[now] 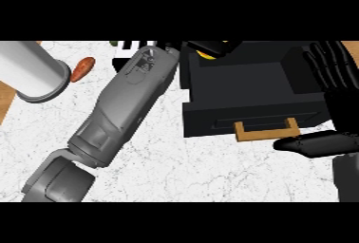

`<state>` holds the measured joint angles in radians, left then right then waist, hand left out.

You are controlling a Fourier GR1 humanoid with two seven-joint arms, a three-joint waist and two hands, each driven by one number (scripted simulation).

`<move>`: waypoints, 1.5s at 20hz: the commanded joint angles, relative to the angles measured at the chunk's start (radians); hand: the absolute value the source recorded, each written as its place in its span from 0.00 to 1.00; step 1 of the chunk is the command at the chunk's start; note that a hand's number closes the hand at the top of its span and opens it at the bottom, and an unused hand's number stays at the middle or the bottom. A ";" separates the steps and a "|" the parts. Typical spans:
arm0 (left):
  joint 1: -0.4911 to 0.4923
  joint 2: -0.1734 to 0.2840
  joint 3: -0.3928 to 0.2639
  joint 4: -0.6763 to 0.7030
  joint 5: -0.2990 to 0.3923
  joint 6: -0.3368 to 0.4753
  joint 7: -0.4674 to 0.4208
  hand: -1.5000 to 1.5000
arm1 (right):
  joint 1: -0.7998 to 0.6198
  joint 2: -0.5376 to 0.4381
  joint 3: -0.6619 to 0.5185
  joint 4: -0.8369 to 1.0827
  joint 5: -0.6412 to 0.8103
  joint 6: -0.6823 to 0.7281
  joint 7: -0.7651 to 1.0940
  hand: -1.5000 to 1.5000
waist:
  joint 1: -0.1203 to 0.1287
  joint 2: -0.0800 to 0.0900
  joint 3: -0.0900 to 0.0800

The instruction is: Pick up the cup, place it into the drawer and close the drawer

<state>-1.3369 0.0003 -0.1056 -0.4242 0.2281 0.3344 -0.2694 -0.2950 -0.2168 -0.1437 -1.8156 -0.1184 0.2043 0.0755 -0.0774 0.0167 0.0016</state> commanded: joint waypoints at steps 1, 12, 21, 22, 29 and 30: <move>-0.045 0.000 -0.065 0.105 0.040 0.005 0.026 1.00 | -0.054 0.010 0.026 0.018 0.012 -0.005 0.003 0.00 | -0.040 0.014 0.001; 0.031 0.000 -0.236 0.147 0.083 -0.084 0.041 0.00 | -0.094 0.015 0.052 0.038 -0.018 0.037 -0.008 0.00 | -0.116 0.034 0.001; 0.081 0.000 -0.178 0.028 0.275 -0.119 -0.105 0.00 | -0.133 0.026 0.167 0.049 -0.196 0.244 0.020 1.00 | -0.123 0.033 -0.001; 0.089 0.000 -0.167 0.014 0.299 -0.116 -0.135 0.00 | -0.131 0.034 0.206 0.046 -0.206 0.278 0.016 1.00 | -0.129 0.037 -0.002; 0.057 0.000 -0.146 0.039 0.368 -0.036 -0.195 0.00 | -0.075 -0.136 0.329 0.023 -0.116 0.449 0.143 1.00 | -0.072 0.011 -0.002; 0.066 0.000 -0.143 0.017 0.391 -0.029 -0.221 0.00 | -0.062 -0.152 0.334 0.034 -0.103 0.459 0.153 1.00 | -0.058 0.007 -0.002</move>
<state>-1.2706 0.0000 -0.2563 -0.3989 0.5775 0.2750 -0.4453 -0.3881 -0.2984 0.1332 -1.7754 -0.2690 0.5881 0.1838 -0.1629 0.0339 -0.0004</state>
